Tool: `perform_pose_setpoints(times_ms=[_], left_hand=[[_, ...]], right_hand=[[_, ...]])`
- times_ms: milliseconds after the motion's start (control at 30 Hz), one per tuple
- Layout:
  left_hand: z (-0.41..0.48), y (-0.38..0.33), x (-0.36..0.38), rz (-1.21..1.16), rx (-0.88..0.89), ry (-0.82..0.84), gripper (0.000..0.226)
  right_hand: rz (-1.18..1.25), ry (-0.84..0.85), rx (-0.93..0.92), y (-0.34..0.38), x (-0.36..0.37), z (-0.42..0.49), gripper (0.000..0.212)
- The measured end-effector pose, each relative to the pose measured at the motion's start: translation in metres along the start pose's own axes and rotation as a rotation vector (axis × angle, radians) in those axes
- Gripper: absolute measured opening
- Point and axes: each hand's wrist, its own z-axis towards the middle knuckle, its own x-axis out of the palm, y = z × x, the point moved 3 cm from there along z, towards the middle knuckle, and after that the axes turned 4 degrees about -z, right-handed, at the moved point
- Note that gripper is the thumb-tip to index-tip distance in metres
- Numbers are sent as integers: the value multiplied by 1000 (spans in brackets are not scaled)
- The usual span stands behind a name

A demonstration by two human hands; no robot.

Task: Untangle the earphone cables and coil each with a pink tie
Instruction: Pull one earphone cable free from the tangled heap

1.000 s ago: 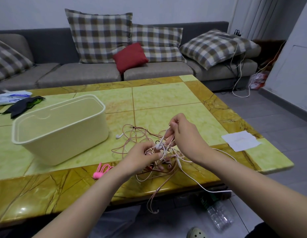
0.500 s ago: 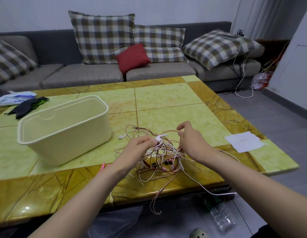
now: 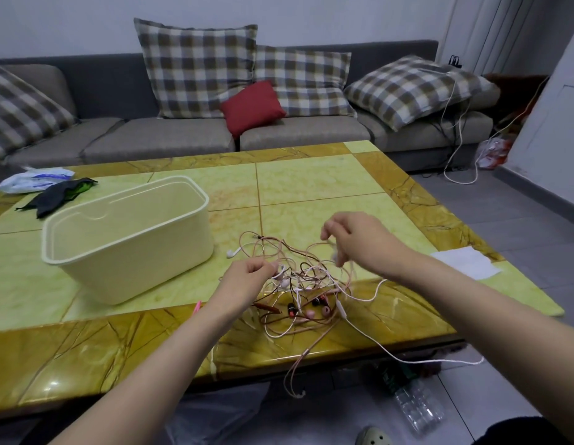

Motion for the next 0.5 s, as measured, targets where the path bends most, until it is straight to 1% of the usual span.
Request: perform_pose_setpoints(times_ms=[100,200,267,300,333,367,400,433,500], left_hand=[[3,14,-5,63,-57,-40,29],[6,21,-7,104,-86,-71,29],[8,23,-9,135,-92,-80,29],[9,23,-9,148,-96,-83,30],[9,23,-10,154,-97,-83,29],[9,22,-10,151,-99,-76,29],[8,21,-11,144,-96,-65,29],[7,20,-12,131,-90,-52,29],[8,20,-13,103,-82,-47,30]], right_hand=[[-16,-72,33,-7,-13,6,29],[-39,-30,82,-22,-3,4,26],[4,-17,163,-35,9,3,21],[-3,-17,203,-41,15,2,28],[-70,-19,220,-46,21,0,40],[-188,-34,212,-50,27,-2,50],[-307,-70,172,-50,32,-5,54],[-340,-122,100,-47,35,-8,49],[-231,-131,-32,-39,45,-13,29]])
